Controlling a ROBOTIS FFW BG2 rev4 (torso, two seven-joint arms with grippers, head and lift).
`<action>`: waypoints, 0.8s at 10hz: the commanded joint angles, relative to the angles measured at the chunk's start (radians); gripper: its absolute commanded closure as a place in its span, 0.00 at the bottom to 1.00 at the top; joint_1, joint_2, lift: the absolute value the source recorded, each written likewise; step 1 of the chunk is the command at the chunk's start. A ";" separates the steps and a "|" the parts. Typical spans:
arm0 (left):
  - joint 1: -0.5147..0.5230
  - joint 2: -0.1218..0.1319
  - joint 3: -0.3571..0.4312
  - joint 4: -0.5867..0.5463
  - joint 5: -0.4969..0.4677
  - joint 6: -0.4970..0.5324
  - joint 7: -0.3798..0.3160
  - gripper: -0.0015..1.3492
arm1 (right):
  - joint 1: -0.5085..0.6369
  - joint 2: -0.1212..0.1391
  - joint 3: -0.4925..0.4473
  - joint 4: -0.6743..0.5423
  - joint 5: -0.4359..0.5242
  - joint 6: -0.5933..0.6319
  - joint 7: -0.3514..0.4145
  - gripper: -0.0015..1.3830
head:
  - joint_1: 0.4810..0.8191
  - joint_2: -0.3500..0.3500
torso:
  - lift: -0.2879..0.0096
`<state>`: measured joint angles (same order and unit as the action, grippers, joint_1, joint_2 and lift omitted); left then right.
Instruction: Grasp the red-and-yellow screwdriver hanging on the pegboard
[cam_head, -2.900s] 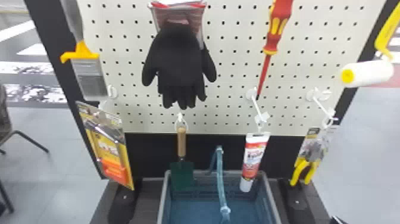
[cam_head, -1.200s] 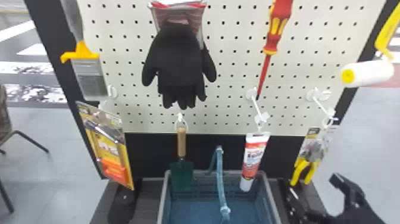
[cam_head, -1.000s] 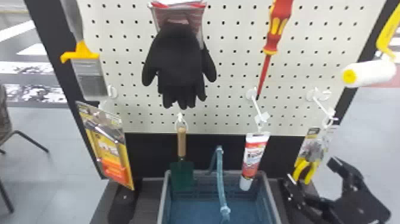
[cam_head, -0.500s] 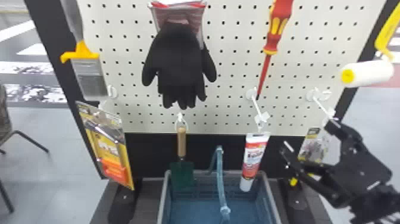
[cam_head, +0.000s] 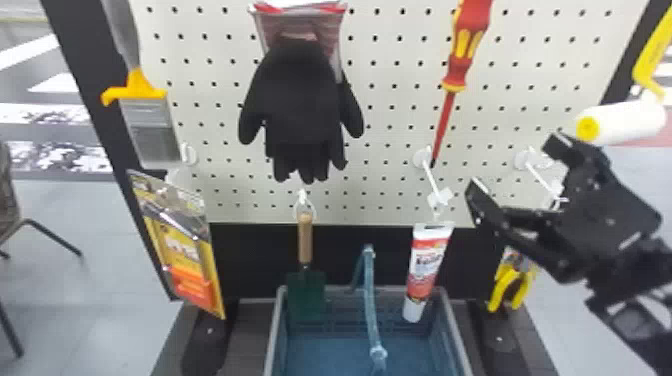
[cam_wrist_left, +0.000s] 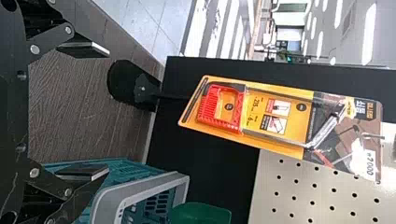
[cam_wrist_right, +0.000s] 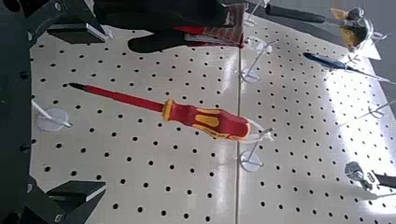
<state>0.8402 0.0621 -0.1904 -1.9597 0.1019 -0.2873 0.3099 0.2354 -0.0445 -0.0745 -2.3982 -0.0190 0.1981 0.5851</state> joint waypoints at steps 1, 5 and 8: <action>-0.002 0.001 -0.003 0.000 0.001 0.004 0.000 0.29 | -0.076 0.000 0.001 0.016 -0.002 0.034 0.025 0.13 | 0.20 0.50 | 0.63; -0.011 0.004 -0.008 0.000 0.002 0.013 0.000 0.29 | -0.246 -0.003 0.022 0.107 -0.081 0.100 0.081 0.12 | 0.20 0.50 | 0.63; -0.021 0.012 -0.014 0.002 0.005 0.020 0.000 0.29 | -0.387 -0.029 0.104 0.215 -0.185 0.106 0.091 0.10 | 0.20 0.50 | 0.63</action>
<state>0.8226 0.0713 -0.2032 -1.9598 0.1061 -0.2694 0.3099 -0.1207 -0.0688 0.0095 -2.2037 -0.1877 0.3059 0.6760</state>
